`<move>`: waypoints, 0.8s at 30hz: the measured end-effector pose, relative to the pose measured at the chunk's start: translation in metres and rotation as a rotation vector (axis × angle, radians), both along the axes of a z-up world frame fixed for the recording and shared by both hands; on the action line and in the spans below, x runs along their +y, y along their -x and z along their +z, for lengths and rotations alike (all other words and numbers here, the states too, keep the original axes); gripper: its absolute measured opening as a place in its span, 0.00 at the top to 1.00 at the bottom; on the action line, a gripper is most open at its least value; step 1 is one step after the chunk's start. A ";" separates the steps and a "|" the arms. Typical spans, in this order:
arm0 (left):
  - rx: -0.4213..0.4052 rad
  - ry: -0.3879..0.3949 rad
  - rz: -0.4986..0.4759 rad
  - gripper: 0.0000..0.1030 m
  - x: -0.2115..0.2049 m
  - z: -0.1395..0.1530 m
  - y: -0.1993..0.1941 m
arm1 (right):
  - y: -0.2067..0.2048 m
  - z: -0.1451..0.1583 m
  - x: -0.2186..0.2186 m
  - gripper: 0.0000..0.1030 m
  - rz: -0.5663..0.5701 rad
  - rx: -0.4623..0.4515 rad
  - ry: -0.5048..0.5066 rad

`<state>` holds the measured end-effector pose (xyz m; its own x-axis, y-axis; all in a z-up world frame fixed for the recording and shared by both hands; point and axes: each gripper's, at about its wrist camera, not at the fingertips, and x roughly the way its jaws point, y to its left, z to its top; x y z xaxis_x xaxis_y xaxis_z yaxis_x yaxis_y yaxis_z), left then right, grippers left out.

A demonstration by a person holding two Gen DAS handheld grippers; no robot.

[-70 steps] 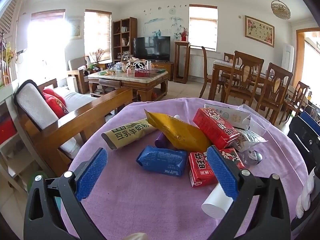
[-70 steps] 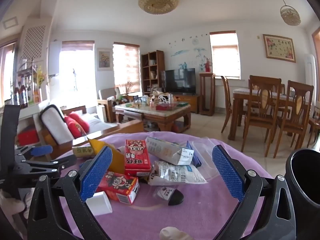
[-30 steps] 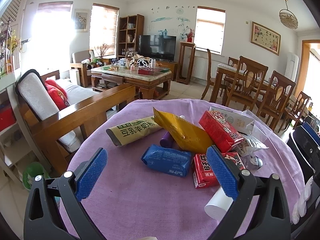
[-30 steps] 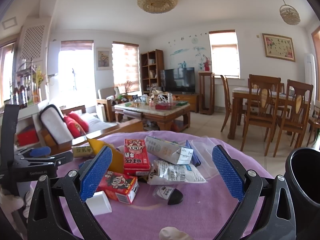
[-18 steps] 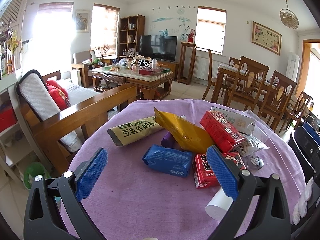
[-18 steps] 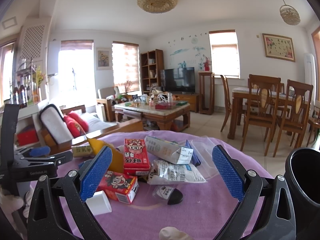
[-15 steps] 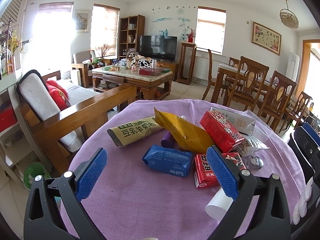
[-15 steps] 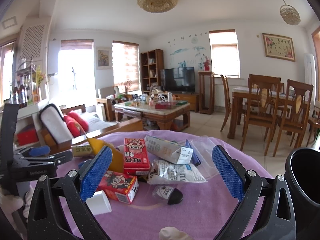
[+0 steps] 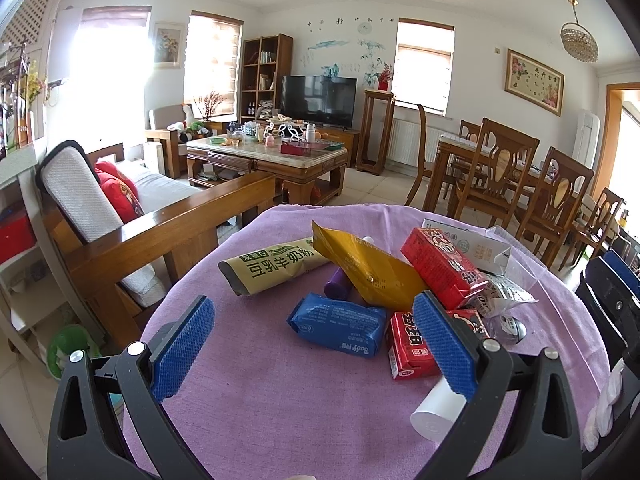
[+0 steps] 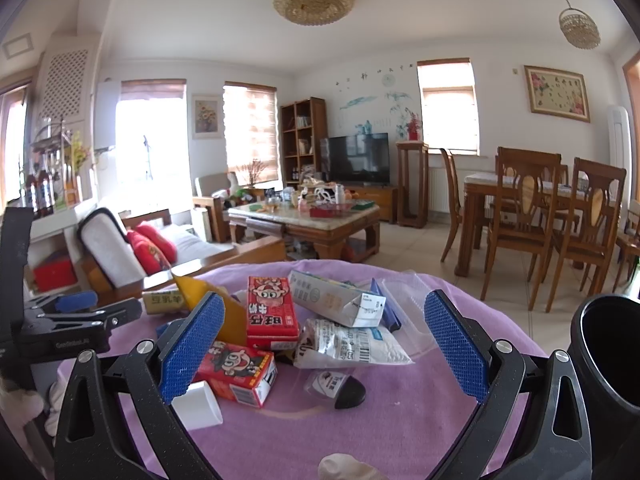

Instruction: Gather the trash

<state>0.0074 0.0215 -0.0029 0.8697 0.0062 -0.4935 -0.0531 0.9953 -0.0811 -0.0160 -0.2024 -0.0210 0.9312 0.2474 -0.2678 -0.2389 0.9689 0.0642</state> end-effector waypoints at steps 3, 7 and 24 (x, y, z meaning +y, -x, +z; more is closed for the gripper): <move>0.006 0.002 0.001 0.05 0.000 0.000 -0.001 | 0.000 0.000 0.000 0.04 0.000 -0.001 -0.002; 0.005 0.000 0.000 0.05 0.000 0.000 -0.002 | -0.002 -0.001 0.000 0.04 -0.002 0.001 -0.003; -0.012 0.103 0.049 0.05 0.018 -0.004 0.001 | -0.002 -0.001 0.000 0.04 -0.004 -0.002 -0.009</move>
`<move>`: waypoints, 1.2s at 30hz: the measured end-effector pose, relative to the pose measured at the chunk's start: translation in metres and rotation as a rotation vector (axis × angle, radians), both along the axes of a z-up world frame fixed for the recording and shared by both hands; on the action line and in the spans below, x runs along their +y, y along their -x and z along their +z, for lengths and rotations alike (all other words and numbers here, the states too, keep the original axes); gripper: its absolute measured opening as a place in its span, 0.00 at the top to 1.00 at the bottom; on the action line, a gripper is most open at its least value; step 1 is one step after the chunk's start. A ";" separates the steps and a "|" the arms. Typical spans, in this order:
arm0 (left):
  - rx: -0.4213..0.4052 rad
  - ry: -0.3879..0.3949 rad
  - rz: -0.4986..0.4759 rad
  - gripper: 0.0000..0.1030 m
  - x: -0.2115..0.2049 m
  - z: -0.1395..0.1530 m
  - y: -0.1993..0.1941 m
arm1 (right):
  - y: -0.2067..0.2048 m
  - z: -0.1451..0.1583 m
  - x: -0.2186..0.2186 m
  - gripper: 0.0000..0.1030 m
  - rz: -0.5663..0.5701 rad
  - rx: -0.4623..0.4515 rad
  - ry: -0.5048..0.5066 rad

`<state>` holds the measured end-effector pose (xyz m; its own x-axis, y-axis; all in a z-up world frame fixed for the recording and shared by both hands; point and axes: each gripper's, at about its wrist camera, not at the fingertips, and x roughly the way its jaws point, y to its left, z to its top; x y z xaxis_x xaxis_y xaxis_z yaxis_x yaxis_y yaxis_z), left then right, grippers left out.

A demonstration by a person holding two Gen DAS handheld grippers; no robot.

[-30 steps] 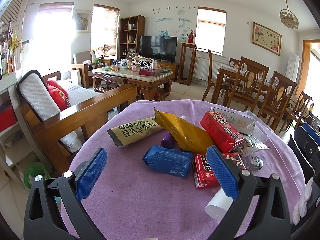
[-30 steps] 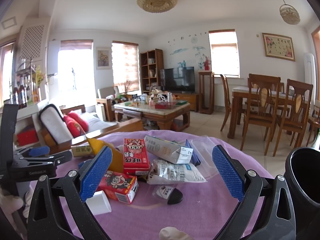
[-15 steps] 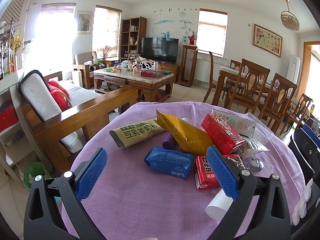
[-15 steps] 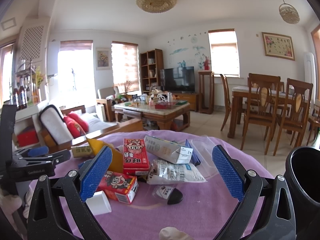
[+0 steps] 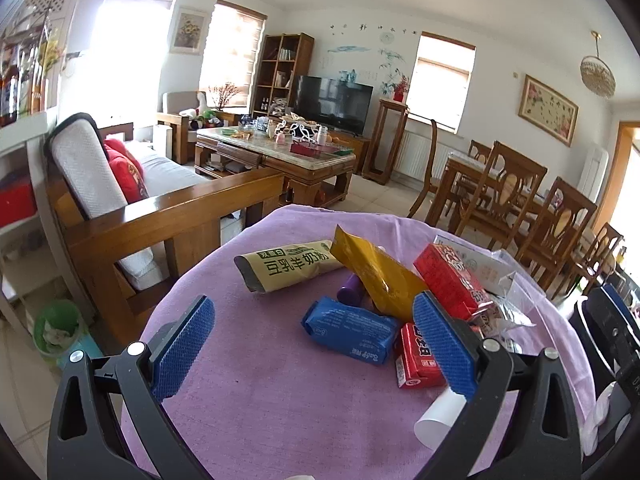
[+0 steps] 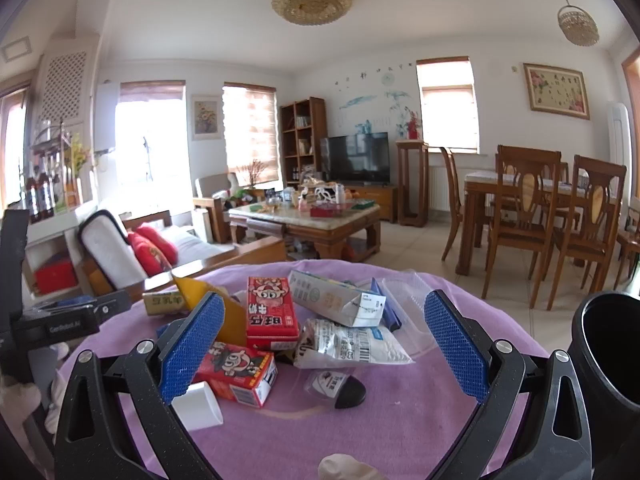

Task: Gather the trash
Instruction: 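Grasp the beige snack bag with the left tool while the right grasps the red carton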

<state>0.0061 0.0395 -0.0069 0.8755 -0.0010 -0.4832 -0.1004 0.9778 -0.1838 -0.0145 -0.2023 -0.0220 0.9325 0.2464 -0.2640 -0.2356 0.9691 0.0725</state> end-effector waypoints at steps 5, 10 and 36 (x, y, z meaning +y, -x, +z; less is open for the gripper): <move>-0.006 -0.022 -0.009 0.05 -0.007 0.001 0.001 | -0.001 -0.001 0.000 0.04 0.000 0.001 0.001; 0.011 -0.011 -0.108 0.05 0.000 0.002 -0.010 | -0.009 -0.006 0.000 0.04 0.043 0.052 -0.015; 0.333 -0.525 -0.415 0.64 0.023 -0.045 -0.133 | -0.155 -0.044 0.088 0.36 0.314 0.501 0.107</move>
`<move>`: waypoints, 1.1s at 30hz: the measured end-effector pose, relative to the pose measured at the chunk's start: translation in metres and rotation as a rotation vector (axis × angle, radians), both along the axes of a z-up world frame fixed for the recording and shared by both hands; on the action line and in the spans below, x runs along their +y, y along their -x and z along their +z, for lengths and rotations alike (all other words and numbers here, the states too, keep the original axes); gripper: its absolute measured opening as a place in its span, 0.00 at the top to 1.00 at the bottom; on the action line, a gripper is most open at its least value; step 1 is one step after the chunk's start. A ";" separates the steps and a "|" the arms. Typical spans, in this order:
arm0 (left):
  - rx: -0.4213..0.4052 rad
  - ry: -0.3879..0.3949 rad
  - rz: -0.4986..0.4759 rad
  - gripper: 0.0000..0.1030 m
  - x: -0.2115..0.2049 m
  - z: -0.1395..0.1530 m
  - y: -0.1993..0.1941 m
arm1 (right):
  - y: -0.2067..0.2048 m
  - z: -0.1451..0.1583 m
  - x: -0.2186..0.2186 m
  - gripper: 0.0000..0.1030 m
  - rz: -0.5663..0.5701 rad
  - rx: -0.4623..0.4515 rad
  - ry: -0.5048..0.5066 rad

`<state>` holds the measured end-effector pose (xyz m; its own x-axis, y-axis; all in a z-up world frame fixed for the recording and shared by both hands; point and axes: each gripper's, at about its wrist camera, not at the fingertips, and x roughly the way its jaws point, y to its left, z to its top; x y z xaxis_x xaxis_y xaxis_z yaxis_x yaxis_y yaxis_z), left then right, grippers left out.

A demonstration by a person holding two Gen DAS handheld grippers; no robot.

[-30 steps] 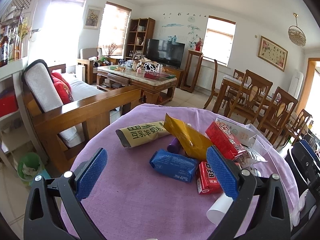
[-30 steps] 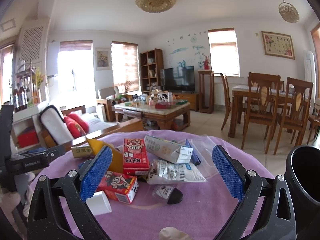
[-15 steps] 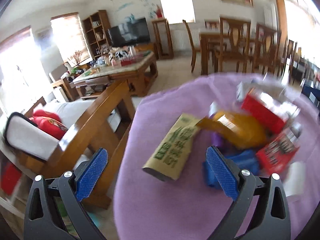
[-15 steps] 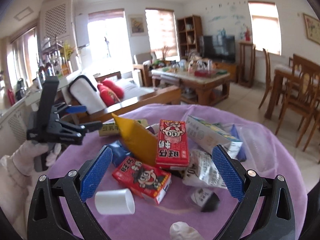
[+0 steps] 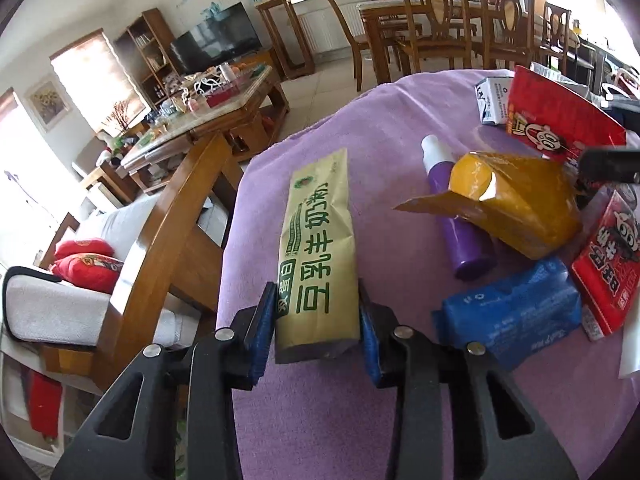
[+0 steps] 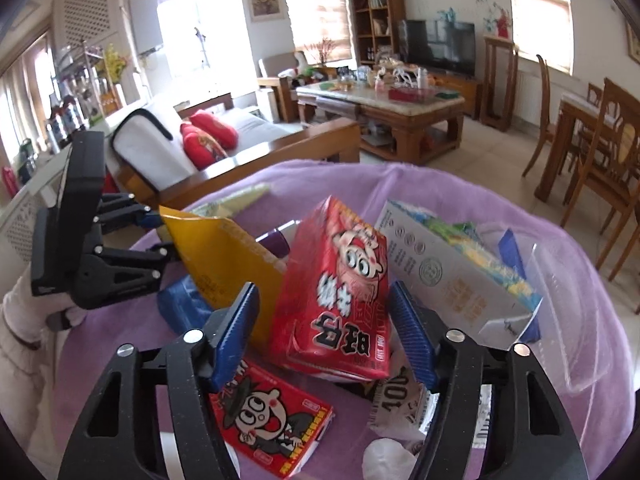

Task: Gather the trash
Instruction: 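Grasp the beige snack bag with the left tool while the right grasps the red carton, then carry the beige bag and red carton over the black bin and release both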

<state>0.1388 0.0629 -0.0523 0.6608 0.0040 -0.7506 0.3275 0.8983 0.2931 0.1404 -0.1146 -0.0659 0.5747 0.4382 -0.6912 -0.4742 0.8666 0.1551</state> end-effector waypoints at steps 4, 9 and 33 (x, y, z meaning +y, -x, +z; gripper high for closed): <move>0.023 0.062 0.015 0.68 0.003 0.001 0.000 | -0.003 -0.011 -0.003 0.49 -0.009 0.033 -0.019; 0.028 0.124 0.016 0.68 0.004 0.006 -0.001 | 0.003 -0.012 -0.013 0.51 -0.021 0.051 -0.063; -0.175 0.291 -0.016 0.72 -0.017 0.054 0.063 | 0.061 0.008 -0.069 0.68 -0.053 0.001 -0.226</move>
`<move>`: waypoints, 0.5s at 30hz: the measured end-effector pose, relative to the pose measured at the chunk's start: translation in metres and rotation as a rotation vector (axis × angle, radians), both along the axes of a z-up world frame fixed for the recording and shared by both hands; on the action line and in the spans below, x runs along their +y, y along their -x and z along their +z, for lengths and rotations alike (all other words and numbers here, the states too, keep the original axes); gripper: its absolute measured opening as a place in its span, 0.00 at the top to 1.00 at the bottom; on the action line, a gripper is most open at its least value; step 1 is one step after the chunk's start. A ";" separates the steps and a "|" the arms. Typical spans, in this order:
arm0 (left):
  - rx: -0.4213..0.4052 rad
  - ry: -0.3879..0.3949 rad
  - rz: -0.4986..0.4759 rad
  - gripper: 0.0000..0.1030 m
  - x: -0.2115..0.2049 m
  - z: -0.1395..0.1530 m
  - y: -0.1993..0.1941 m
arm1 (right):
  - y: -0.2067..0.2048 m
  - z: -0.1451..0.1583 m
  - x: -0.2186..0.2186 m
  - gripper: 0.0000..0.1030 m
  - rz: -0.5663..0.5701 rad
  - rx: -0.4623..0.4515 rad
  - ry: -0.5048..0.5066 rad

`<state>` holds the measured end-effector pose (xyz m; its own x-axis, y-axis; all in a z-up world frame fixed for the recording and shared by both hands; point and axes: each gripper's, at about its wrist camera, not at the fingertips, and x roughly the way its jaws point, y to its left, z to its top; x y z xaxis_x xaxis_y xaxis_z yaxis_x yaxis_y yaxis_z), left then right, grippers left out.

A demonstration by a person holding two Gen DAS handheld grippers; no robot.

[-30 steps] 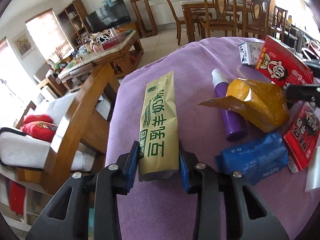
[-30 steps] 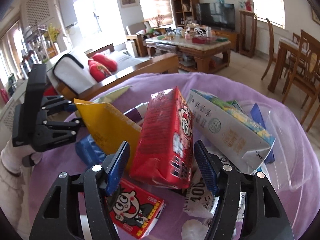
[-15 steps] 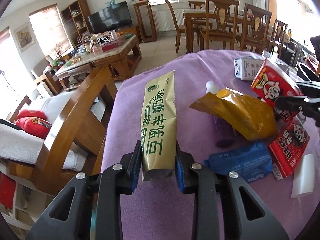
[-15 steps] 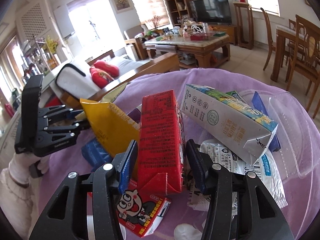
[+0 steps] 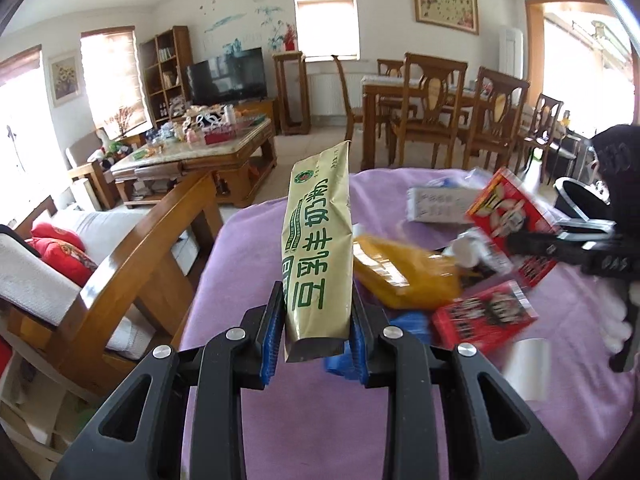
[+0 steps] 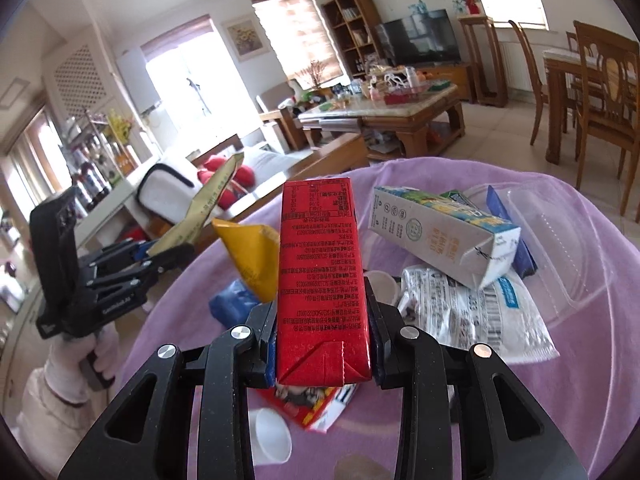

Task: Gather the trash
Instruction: 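Carry the beige bag and red carton over the black bin and release both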

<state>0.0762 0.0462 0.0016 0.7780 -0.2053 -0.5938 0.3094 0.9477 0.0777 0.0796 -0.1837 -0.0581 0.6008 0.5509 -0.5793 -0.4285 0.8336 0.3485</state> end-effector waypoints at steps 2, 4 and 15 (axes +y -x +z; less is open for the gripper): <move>-0.007 0.016 -0.022 0.72 -0.013 0.006 0.010 | 0.015 0.005 -0.019 0.68 -0.036 -0.022 -0.055; -0.015 0.027 -0.047 0.72 -0.031 0.010 0.018 | 0.030 0.012 -0.035 0.68 -0.040 -0.047 -0.082; 0.033 0.113 -0.246 0.72 -0.177 0.022 0.027 | 0.092 0.028 -0.187 0.68 -0.183 -0.103 -0.139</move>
<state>0.0490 -0.1307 0.0239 0.6771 -0.4519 -0.5808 0.5317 0.8461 -0.0383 -0.0124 -0.3712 -0.0302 0.7497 0.4976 -0.4363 -0.3138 0.8477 0.4276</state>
